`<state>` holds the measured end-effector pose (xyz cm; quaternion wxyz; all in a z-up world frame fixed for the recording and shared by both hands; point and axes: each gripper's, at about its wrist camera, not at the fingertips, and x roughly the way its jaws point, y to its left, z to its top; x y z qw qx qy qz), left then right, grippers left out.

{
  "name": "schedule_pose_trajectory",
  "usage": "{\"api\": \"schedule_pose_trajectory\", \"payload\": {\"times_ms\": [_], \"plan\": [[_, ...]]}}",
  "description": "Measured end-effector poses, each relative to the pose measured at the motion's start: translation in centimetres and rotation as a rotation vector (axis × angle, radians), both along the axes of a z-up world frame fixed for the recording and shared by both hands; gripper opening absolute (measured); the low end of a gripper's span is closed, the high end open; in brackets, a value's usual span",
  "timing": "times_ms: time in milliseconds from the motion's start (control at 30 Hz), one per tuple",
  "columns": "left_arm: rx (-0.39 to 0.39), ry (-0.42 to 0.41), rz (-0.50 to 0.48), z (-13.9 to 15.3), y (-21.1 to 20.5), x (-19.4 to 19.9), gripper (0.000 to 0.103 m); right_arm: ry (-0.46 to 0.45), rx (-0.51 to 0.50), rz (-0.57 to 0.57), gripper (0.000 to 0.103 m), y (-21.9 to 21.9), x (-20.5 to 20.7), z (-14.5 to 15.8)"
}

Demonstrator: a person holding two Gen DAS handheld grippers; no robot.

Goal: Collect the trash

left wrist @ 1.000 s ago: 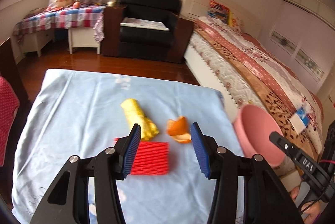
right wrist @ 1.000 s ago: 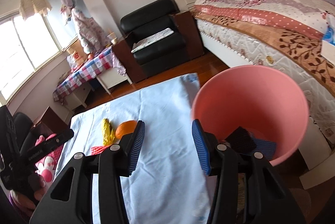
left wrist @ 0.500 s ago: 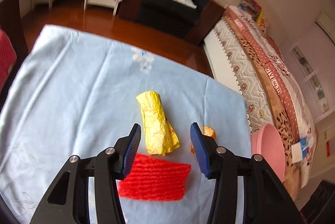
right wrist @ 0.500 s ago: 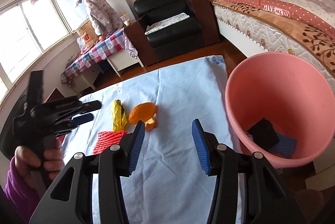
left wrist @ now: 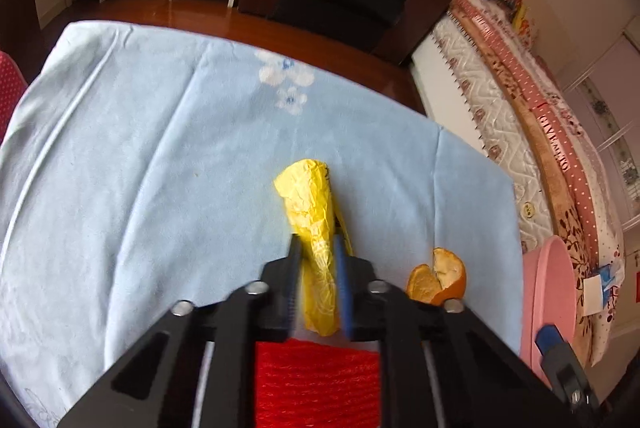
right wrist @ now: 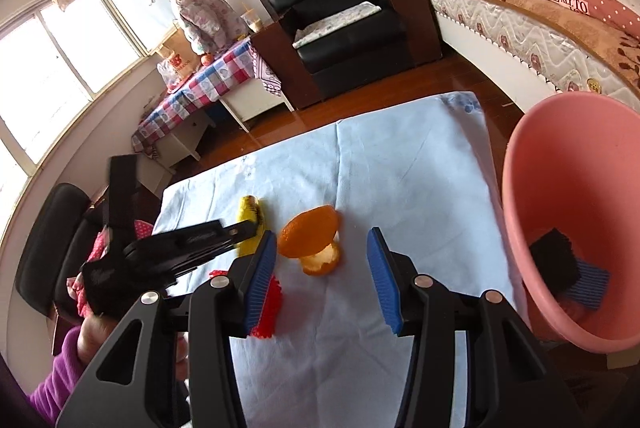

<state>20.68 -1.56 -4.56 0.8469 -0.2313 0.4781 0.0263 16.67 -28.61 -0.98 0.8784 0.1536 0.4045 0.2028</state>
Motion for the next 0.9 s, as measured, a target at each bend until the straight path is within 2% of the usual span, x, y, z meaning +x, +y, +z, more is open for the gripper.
{"api": "schedule_pose_trajectory", "payload": {"times_ms": [67,233,467,633,800,900], "plan": [[-0.016,-0.039,0.002,0.8,0.6,-0.8,0.006,0.020,0.005,-0.012,0.048,0.8,0.8,-0.2],[-0.038,-0.105,0.021,2.3,2.5,-3.3,0.005,0.074,0.029,-0.035,0.048,2.9,2.8,-0.7],[-0.058,-0.160,0.026,3.5,4.4,-5.9,0.005,0.164,-0.012,-0.081,0.048,5.6,5.6,-2.5],[-0.075,-0.174,0.024,3.6,5.1,-6.8,0.005,0.202,-0.067,-0.101,0.048,5.9,5.7,-4.1],[-0.094,-0.194,0.013,3.9,5.3,-7.6,0.005,0.203,-0.060,-0.086,0.047,5.0,4.8,-4.8],[-0.102,-0.203,0.010,4.2,5.3,-7.8,0.005,0.191,-0.047,-0.082,0.040,4.2,4.0,-4.8]]}}
